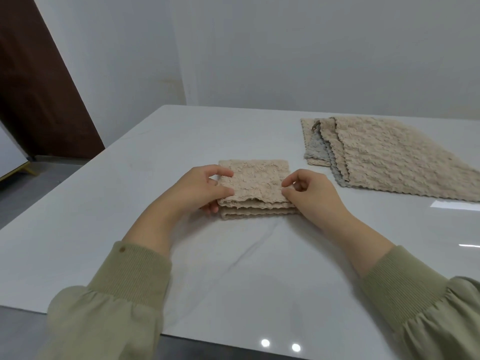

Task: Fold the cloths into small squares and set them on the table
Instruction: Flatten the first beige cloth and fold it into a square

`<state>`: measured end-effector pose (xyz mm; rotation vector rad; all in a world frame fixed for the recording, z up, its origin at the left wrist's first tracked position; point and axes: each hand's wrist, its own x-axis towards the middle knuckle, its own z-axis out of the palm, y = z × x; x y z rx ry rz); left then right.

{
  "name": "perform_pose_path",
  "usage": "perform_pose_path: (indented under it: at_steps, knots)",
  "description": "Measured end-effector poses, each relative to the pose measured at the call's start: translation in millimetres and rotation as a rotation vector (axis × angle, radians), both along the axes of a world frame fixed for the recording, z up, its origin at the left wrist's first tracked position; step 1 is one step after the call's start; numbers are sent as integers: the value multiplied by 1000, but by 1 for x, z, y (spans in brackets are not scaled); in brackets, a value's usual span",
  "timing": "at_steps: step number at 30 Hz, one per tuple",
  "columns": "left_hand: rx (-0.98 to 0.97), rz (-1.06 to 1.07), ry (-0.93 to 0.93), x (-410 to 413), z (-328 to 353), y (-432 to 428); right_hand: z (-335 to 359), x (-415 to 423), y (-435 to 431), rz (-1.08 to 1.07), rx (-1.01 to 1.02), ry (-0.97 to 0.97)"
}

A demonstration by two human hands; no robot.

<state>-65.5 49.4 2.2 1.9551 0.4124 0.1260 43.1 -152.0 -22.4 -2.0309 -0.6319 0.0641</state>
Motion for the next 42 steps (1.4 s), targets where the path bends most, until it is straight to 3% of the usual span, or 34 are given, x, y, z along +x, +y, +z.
perform_pose_path:
  at_steps: [22,24,26,28,31,33,36,39,42]
  knots:
    - [221,-61,77,0,-3,-2,4,-4,0,18,-304,-210]
    - [410,49,-16,2,-5,-2,4,-4,1,14,-342,-231]
    - [587,204,-223,6,-6,-5,4,-4,1,7,-351,-242]
    - [695,119,-369,13,-9,-10,4,-4,2,15,-350,-237]
    - [897,-194,-166,27,-22,-17,7,-3,-2,61,-366,-225]
    - [895,-276,22,31,-30,-17,13,-1,-9,102,-347,-201]
    - [833,-286,46,29,-32,-16,22,5,-18,147,-296,-177]
    - [826,-284,43,27,-30,-18,26,5,-24,219,-393,-178]
    - [833,-277,46,28,-30,-20,24,2,-22,248,-472,-301]
